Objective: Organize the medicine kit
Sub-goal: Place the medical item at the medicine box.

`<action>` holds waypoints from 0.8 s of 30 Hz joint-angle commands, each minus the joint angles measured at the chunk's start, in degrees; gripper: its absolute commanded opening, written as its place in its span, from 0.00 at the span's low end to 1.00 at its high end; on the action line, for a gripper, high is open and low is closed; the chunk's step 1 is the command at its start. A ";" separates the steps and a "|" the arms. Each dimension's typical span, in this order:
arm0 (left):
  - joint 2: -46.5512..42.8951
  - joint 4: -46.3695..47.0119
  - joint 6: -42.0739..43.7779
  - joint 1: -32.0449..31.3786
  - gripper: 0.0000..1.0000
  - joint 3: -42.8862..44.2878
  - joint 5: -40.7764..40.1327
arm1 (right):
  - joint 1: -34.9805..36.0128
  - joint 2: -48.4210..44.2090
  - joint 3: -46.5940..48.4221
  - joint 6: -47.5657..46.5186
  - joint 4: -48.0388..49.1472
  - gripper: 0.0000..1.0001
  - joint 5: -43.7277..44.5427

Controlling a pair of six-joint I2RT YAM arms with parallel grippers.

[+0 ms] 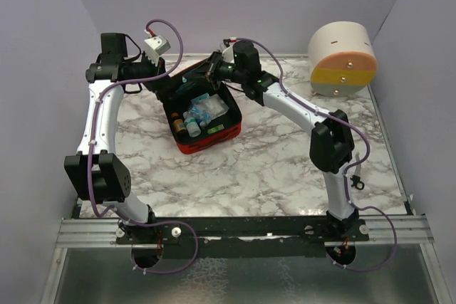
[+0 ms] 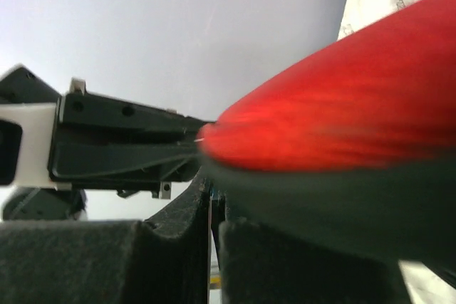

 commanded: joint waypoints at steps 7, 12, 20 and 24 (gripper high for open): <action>-0.63 -3.80 1.84 0.60 0.00 -1.35 -2.57 | -3.97 2.66 -4.44 12.51 1.57 0.01 5.47; -0.64 -4.32 2.22 0.55 0.00 -1.47 -1.99 | -4.74 1.44 -8.44 15.89 3.53 0.01 7.13; -0.77 -4.93 2.64 0.61 0.00 -1.63 -1.48 | -5.14 0.60 -10.41 17.59 7.81 0.14 8.86; -0.91 -4.97 2.65 0.60 0.00 -2.11 -1.20 | -5.06 -0.01 -9.35 15.53 8.82 0.30 9.15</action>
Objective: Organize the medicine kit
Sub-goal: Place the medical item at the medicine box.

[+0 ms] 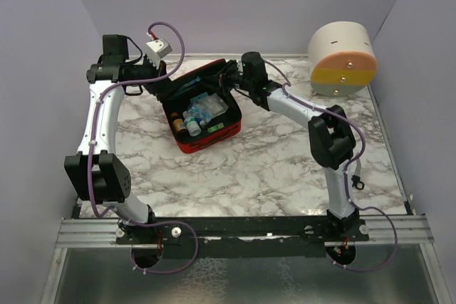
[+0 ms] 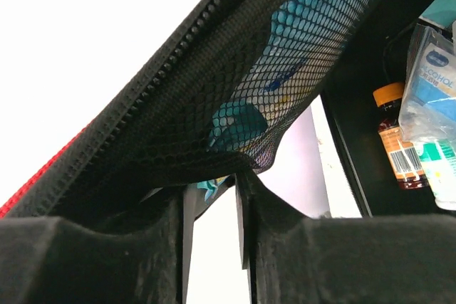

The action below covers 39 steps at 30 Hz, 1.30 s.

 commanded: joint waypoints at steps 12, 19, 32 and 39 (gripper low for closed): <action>-0.93 -2.74 0.83 0.63 0.00 -1.71 -1.92 | -0.26 -7.48 -0.09 -7.24 -5.77 0.39 2.23; -1.40 -2.78 0.90 0.46 0.00 -1.79 -2.23 | -0.29 -9.37 -1.74 -9.26 -7.77 0.32 3.50; 0.86 -2.76 0.21 0.47 0.00 0.43 -0.93 | -0.78 -11.57 11.99 -31.60 -35.12 0.13 14.58; 1.67 -2.78 0.13 0.38 0.00 1.29 -0.86 | 0.01 -8.49 17.39 -34.54 -39.35 0.02 14.36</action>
